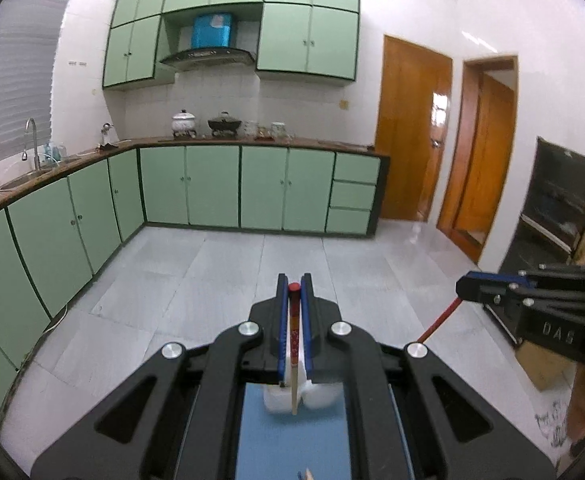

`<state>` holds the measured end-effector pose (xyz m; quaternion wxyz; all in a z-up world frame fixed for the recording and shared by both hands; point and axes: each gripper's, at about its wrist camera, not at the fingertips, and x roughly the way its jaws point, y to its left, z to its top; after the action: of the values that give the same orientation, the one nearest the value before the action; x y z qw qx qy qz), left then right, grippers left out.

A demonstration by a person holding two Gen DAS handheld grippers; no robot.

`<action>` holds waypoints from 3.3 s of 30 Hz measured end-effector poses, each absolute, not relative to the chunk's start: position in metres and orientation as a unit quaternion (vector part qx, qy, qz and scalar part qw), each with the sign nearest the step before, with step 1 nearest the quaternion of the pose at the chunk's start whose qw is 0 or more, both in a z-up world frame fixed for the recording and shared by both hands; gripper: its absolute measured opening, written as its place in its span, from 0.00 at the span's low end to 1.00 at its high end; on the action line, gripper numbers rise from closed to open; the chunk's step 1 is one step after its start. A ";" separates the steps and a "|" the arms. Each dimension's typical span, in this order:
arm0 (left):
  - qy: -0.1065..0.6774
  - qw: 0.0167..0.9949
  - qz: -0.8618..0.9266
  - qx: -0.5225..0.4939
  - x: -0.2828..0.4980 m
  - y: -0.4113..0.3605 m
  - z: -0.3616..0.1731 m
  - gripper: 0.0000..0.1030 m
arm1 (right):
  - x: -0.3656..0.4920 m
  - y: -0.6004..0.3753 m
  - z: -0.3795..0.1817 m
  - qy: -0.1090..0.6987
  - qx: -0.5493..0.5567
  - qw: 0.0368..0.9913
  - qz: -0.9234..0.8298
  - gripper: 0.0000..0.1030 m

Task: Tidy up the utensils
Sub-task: 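Lower both chopsticks into the white holder and open both grippers, then grasp a red-patterned chopstick on the table with the right gripper, then grasp the black chopstick with the left gripper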

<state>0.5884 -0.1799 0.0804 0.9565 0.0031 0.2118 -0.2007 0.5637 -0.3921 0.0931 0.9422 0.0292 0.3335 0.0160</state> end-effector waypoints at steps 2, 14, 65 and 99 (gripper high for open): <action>0.206 0.960 -0.190 0.003 0.611 -0.191 0.077 0.05 | 0.583 -0.397 0.089 0.327 0.034 0.944 0.008 0.05; 0.265 0.948 -0.174 0.012 0.682 -0.215 -0.017 0.06 | 0.663 -0.430 -0.011 0.375 0.053 0.926 -0.008 0.07; 0.358 0.924 -0.135 -0.016 0.345 -0.038 -0.256 0.59 | 0.320 -0.282 -0.284 0.333 -0.029 0.940 0.061 0.07; 0.356 0.918 -0.165 0.055 0.337 -0.141 -0.285 0.33 | 0.304 -0.346 -0.289 0.335 0.037 0.942 0.000 0.06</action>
<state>0.3365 -0.1412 -0.2848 0.9182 0.0550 0.3558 -0.1654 0.3039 -0.3461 -0.2886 0.9416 0.0372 0.3346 -0.0002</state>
